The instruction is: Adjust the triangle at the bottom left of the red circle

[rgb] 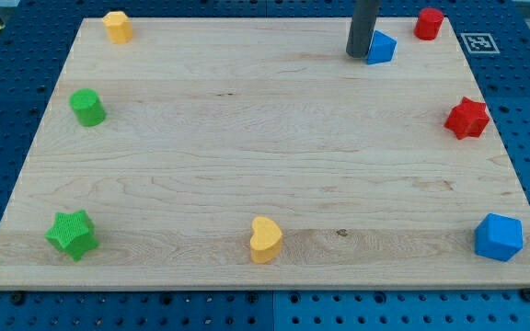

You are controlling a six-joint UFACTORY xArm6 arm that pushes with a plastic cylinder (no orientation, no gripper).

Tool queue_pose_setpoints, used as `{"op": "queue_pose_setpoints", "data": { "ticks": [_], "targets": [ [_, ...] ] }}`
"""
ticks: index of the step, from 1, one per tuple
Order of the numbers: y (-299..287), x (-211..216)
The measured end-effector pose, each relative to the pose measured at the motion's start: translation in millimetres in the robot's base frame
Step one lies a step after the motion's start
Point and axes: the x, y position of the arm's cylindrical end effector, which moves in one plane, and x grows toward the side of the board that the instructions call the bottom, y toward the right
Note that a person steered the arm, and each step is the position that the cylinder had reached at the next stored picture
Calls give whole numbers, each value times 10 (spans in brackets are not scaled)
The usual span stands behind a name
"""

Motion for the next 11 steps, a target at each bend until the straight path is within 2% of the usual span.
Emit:
{"op": "queue_pose_setpoints", "data": {
  "ticks": [1,2,4,7,8,9,10,11],
  "targets": [
    [-148,-81],
    [-23,-291],
    [222,-288],
    [243,-283],
    [209,-283],
    [-133,-217],
    [-414,36],
    [-322,761]
  ]
}}
